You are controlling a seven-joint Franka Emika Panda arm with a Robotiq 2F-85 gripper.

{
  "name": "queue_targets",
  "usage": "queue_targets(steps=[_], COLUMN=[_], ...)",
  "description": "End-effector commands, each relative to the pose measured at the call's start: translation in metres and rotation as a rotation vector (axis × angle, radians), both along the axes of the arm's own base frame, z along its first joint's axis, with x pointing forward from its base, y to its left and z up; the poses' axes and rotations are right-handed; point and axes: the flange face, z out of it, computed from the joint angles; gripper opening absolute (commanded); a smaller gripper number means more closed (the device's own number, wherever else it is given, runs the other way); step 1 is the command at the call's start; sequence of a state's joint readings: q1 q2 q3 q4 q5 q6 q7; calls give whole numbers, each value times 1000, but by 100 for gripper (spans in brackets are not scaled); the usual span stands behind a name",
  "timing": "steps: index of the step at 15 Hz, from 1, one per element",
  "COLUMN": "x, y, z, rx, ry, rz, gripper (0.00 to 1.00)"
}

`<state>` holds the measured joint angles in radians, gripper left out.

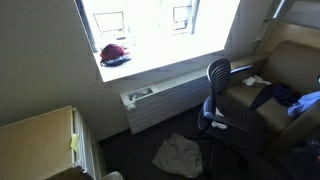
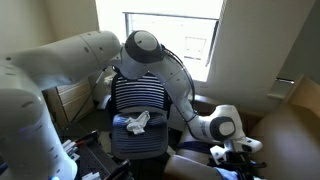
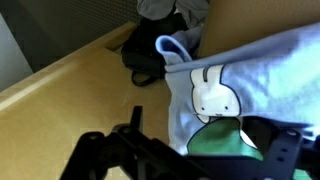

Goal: Put the clothes on the brown chair onto the black chair and vice-versa

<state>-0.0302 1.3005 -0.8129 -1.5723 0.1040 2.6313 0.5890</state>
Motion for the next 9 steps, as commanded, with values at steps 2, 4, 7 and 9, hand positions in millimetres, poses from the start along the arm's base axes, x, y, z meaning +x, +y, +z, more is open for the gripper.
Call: queue_targets(steps=[2,4,7,9], x=[-7,-16,-23,-25], y=[-24,-34,-48,-56], z=[6,1,-4,-3], rx=[129,169,223,258], ry=[-128,-180,-278,-350], rz=[-152,-220,-317,-378], gripper=[100,74,52,38])
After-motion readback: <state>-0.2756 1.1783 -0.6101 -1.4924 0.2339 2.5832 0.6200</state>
